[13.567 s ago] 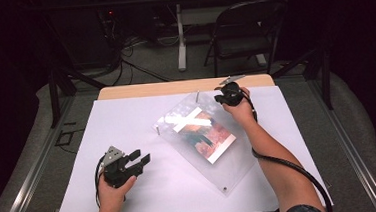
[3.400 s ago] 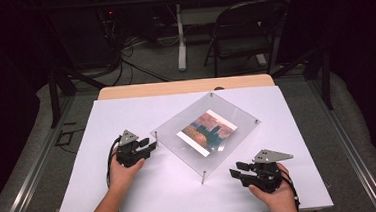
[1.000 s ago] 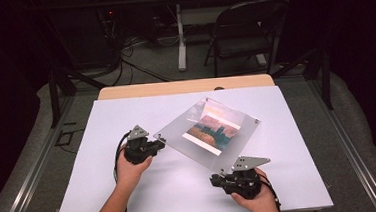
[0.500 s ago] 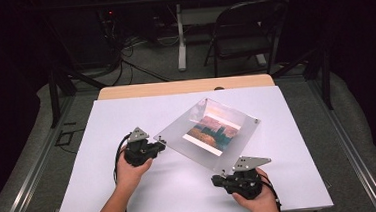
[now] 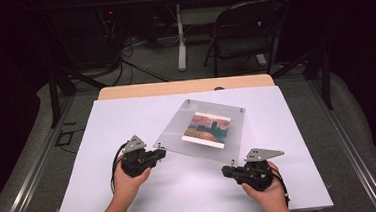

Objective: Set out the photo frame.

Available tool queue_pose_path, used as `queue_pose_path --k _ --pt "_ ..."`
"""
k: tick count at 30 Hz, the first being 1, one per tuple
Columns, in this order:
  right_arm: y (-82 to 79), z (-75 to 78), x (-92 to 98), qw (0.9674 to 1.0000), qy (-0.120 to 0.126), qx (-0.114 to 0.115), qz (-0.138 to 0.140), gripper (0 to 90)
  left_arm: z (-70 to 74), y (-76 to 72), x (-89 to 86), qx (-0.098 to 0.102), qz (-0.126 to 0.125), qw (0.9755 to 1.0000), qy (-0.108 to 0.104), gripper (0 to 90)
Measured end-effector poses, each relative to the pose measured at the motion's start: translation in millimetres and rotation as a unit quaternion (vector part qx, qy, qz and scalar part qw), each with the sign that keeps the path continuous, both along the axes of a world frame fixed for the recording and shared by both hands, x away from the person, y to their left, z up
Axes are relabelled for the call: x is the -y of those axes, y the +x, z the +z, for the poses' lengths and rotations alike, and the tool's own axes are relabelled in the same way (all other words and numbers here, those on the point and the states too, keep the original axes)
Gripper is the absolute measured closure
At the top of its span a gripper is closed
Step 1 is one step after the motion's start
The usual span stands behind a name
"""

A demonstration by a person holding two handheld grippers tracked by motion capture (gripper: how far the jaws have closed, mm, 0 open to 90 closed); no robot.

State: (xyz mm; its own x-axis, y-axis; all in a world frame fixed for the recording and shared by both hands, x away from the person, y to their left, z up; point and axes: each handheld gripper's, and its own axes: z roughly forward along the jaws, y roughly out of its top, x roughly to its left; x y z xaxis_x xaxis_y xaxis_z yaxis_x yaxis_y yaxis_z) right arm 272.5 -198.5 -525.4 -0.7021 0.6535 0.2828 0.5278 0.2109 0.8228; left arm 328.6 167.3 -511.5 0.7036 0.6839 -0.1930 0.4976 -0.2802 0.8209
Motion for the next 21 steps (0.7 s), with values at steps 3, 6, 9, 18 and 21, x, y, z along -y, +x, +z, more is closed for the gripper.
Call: queue_pose_path --k 3,6,9,18,21 --pt "2.4 0.3 4.4 1.0000 -0.002 0.001 -0.009 85.3 2.4 -10.2 1.9 0.004 -0.005 0.9999 -0.010 85.1" --pt "7.7 -0.6 11.5 0.9996 -0.007 0.001 -0.026 85.4 4.0 -20.4 5.2 0.006 -0.014 0.9998 -0.014 85.0" --pt "12.9 -1.9 17.1 0.9991 -0.009 0.000 -0.041 85.4 4.0 -28.6 8.3 0.004 -0.021 0.9996 -0.018 84.9" --pt "21.0 -6.3 18.5 0.9982 -0.022 -0.001 -0.056 85.5 1.1 -39.8 9.7 -0.003 -0.025 0.9996 -0.014 84.9" --pt "24.8 -8.3 15.9 0.9982 -0.024 -0.001 -0.054 85.5 0.7 -39.7 8.2 -0.004 -0.022 0.9997 -0.012 84.9"
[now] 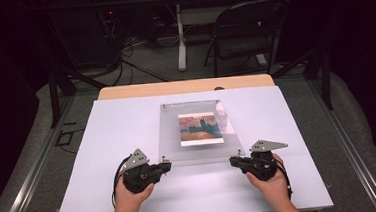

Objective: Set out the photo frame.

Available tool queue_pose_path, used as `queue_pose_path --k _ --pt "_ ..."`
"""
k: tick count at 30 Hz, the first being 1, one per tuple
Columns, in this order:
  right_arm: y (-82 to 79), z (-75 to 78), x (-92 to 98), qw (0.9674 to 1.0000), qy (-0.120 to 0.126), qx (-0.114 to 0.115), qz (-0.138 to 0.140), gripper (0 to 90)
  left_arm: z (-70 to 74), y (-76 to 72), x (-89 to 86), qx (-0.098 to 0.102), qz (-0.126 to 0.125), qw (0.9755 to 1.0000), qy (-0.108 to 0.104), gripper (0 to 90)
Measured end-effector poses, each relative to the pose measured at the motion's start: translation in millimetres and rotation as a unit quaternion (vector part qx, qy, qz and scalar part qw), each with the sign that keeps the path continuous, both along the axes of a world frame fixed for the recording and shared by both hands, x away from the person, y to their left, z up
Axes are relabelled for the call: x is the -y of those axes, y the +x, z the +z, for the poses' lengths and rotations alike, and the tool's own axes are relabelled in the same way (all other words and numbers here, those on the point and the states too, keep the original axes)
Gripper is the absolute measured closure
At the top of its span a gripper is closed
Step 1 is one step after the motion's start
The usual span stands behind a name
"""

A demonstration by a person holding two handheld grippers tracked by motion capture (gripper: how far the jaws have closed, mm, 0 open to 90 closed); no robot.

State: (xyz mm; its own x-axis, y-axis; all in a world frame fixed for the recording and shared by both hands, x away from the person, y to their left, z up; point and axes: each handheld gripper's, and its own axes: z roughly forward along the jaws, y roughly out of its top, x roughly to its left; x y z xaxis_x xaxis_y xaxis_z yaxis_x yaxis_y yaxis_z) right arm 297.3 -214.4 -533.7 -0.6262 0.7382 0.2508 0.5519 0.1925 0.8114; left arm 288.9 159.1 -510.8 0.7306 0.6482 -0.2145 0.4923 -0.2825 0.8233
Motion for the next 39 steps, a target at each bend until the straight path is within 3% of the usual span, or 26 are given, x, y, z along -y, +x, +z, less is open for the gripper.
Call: queue_pose_path --k 7,15,23,39 --pt "9.9 0.3 -4.9 1.0000 -0.003 0.000 0.003 85.5 -1.9 8.3 -2.4 0.003 0.013 0.9999 0.006 84.7" --pt "30.9 0.1 -11.4 0.9999 -0.005 -0.001 -0.009 85.5 -3.3 32.0 -3.7 0.011 0.034 0.9992 0.017 84.7" --pt "47.6 -2.3 -23.4 0.9997 -0.020 0.005 -0.011 85.4 -14.6 50.0 -9.8 -0.006 0.063 0.9978 0.019 84.7" --pt "59.4 -12.6 -27.2 0.9995 -0.030 0.000 -0.014 85.4 -26.6 59.1 -9.4 -0.019 0.072 0.9969 0.025 85.0"
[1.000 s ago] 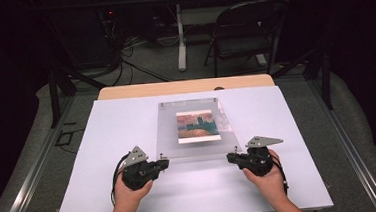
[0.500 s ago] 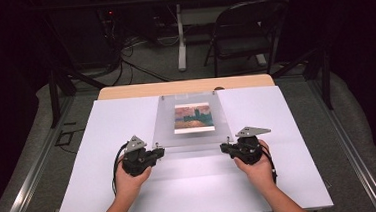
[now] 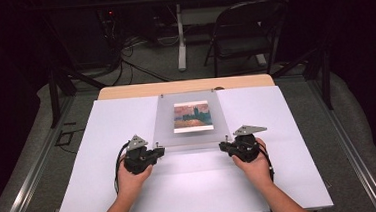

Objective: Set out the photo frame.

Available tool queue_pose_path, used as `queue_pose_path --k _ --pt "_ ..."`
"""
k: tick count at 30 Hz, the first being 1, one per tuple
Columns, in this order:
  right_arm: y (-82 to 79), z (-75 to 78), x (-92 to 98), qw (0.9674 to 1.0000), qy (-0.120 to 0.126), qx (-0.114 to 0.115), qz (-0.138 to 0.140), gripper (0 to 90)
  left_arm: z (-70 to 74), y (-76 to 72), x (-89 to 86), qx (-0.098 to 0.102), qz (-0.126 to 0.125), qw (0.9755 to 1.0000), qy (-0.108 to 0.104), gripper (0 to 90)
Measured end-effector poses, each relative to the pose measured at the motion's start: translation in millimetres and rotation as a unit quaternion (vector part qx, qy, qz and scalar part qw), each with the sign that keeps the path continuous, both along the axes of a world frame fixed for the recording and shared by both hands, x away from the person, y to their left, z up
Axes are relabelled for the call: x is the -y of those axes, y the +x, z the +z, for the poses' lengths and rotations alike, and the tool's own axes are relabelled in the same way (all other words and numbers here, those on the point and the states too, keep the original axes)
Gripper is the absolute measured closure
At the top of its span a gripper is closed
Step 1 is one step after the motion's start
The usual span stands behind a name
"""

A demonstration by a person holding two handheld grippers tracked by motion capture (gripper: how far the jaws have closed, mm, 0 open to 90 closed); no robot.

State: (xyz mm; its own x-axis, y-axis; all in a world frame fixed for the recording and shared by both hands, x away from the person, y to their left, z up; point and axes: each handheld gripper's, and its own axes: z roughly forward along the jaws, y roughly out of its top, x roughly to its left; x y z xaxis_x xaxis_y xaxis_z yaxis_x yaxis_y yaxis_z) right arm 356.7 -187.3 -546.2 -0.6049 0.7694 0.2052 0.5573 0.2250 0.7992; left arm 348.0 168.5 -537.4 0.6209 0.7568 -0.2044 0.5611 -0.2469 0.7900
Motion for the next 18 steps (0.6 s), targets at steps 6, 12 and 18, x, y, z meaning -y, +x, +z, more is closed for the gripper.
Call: queue_pose_path --k 6,12,18 --pt "-1.0 -3.8 -0.3 1.0000 -0.001 -0.005 -0.001 85.1 -4.4 -0.5 1.0 -0.005 -0.003 1.0000 0.003 85.0" --pt "-1.9 -8.9 -0.2 0.9998 -0.020 -0.007 0.004 84.2 -10.4 -1.1 2.6 -0.014 -0.005 0.9998 0.015 84.9" --pt "-5.1 -9.5 3.7 0.9999 -0.016 -0.005 0.003 83.7 -17.9 -0.7 4.4 -0.024 -0.013 0.9989 0.039 84.9"
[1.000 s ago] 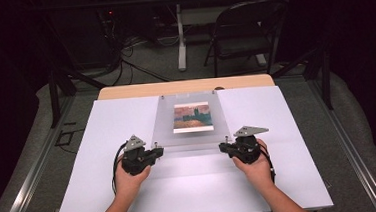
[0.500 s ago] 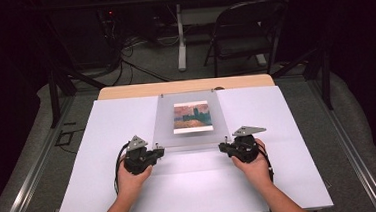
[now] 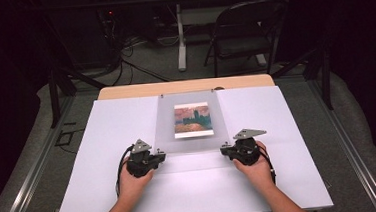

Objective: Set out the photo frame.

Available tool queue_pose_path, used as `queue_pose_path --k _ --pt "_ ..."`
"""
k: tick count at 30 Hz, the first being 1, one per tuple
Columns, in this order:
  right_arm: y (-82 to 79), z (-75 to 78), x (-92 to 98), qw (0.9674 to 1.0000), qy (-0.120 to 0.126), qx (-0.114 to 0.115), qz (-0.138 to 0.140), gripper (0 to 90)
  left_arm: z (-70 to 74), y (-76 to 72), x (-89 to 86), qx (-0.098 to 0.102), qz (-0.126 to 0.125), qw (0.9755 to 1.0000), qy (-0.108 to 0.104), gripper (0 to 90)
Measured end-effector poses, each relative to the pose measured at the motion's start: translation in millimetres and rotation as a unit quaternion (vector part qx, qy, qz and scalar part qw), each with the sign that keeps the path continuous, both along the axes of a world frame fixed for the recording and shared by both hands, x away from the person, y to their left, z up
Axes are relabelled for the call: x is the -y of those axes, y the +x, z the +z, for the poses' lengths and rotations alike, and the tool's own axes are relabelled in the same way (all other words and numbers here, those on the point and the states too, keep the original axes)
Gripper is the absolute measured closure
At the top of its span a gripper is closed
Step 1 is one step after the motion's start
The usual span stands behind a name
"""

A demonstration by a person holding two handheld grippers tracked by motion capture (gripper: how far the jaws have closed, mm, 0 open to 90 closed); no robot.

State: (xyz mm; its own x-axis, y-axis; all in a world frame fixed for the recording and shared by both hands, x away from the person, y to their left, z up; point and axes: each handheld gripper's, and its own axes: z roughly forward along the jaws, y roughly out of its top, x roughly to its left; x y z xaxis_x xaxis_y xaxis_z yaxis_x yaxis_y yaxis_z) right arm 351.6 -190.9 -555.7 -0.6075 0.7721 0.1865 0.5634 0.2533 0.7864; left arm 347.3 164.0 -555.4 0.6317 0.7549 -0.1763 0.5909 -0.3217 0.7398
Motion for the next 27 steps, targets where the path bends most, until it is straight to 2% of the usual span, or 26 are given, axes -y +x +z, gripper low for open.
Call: queue_pose_path --k 8,23,27 --pt "-4.2 0.8 -0.5 0.9999 -0.017 0.003 0.004 85.4 -1.8 -2.9 -0.4 -0.002 -0.002 1.0000 -0.001 84.9" --pt "-8.4 -0.1 -2.3 0.9999 -0.012 0.005 0.009 84.8 -2.3 -5.0 -2.7 -0.002 0.003 1.0000 -0.006 84.4" --pt "-10.0 -0.1 -2.2 0.9999 -0.007 0.004 0.009 79.3 -0.4 -5.0 -3.5 0.010 0.006 0.9999 -0.004 80.2"
